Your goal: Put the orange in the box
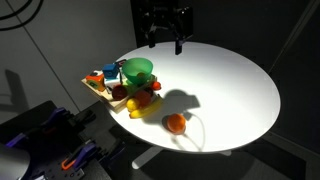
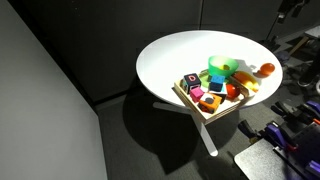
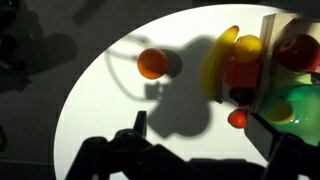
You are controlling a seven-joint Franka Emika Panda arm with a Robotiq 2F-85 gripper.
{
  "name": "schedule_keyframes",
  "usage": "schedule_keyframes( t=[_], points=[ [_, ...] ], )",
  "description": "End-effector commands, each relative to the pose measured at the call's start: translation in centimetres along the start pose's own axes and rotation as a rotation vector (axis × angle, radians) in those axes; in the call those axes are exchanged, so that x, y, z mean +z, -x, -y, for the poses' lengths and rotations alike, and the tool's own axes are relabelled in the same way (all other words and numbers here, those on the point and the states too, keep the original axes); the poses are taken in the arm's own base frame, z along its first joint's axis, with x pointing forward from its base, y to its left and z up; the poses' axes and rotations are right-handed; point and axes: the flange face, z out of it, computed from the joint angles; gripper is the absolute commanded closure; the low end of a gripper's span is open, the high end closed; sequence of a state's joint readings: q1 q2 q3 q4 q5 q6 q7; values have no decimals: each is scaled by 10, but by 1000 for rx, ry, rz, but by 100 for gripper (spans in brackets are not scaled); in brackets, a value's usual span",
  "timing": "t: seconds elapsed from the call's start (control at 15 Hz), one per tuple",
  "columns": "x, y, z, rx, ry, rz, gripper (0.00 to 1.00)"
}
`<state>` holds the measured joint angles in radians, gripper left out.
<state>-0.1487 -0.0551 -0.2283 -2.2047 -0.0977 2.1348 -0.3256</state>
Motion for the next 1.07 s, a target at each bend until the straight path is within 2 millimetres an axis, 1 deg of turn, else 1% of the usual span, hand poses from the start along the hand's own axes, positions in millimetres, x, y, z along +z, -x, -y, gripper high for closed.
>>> schedule_keyframes(
  t=[0.0, 0.2, 0.4, 0.47, 1.0],
  points=[
    [10, -8, -21, -14, 33, -33, 0],
    [20, -9, -31, -22, 28, -52, 0],
    [25, -10, -35, -22, 33, -56, 0],
    [28, -7, -28, -8, 28, -38, 0],
    [30, -8, -27, -11, 27, -34, 0]
  ],
)
